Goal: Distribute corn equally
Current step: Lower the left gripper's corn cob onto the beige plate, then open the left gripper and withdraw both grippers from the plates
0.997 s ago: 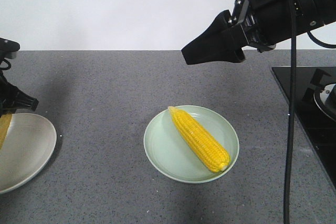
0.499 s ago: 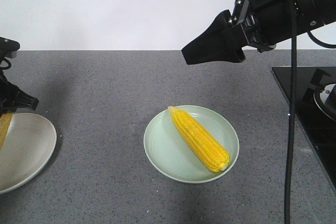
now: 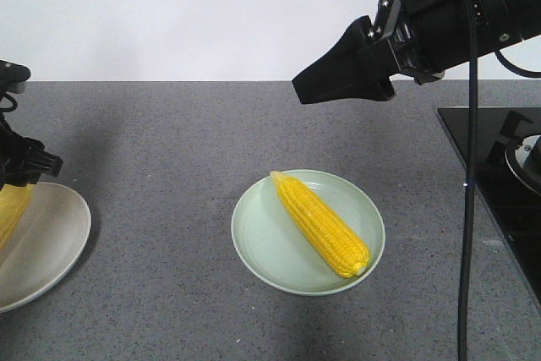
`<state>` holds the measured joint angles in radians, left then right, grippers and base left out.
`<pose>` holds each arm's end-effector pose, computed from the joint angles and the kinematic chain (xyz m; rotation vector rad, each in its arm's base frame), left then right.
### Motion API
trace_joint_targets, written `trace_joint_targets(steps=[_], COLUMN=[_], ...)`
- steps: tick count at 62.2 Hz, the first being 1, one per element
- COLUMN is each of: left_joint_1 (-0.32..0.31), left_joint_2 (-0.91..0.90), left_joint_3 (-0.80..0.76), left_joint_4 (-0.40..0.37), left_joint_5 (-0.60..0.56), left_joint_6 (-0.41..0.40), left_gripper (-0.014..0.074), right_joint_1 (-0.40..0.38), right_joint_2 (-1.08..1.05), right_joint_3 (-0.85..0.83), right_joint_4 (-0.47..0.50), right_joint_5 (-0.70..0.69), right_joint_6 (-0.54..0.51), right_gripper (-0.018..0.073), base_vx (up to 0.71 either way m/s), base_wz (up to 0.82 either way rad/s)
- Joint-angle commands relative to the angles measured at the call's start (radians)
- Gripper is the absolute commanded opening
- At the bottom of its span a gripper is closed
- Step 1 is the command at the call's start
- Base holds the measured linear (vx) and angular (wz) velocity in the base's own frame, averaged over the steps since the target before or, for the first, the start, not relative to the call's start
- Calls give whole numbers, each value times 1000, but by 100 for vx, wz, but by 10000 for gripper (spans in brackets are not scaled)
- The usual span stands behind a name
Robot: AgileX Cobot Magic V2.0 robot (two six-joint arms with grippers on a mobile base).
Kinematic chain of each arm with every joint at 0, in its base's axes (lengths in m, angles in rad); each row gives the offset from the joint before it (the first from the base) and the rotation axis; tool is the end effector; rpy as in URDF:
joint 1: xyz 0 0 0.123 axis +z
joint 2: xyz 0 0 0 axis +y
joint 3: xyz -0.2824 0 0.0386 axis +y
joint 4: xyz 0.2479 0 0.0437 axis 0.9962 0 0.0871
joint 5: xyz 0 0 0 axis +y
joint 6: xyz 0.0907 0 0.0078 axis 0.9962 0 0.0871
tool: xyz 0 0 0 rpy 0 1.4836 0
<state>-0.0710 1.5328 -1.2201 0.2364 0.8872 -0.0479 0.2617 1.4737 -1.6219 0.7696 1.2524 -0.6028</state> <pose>0.3181 -0.0060 0.2922 0.1730 2.6569 0.2539 0.2663 0.1337 0.4338 -0.9476 2.1520 0.8612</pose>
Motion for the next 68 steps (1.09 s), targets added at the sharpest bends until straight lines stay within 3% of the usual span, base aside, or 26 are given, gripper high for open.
trace_joint_targets(steps=[1,12,18,27,43,55,68], left_joint_1=[1,1,-2,-2,-2,-2,-2], left_joint_2=[-36,-38,-50,-113,-301,-492,-713], left_joint_3=[-24,-24,-24,-24,-14,131,424], left_joint_4=[9,-18,-65,-193,-496,-706,-870], left_joint_5=[-12,22,39,41,-6,-214,-290], left_joint_6=[-12,-6,27,123,334,507,649], left_gripper=[482,465,426,285,-9,-8,-8], right_joint_1=[-4,-5,-5,-5,-5,-5,-5], right_joint_2=[-36,-43,-66,-135,-285,-483,-737], right_joint_3=[-24,-24,-24,-24,53,358,762], right_joint_4=[40,32,-7,-111,-188,-201,-249], right_joint_5=[18,14,-29,-112,-185,-381,-579], right_joint_6=[-9,-8,-8,-4,-21,-56,-56], right_gripper=[471,379,235,-17,-8,-4,-4], base_vx=[0,0,0,0,0,0,0], base_wz=[0,0,0,0,0,0,0])
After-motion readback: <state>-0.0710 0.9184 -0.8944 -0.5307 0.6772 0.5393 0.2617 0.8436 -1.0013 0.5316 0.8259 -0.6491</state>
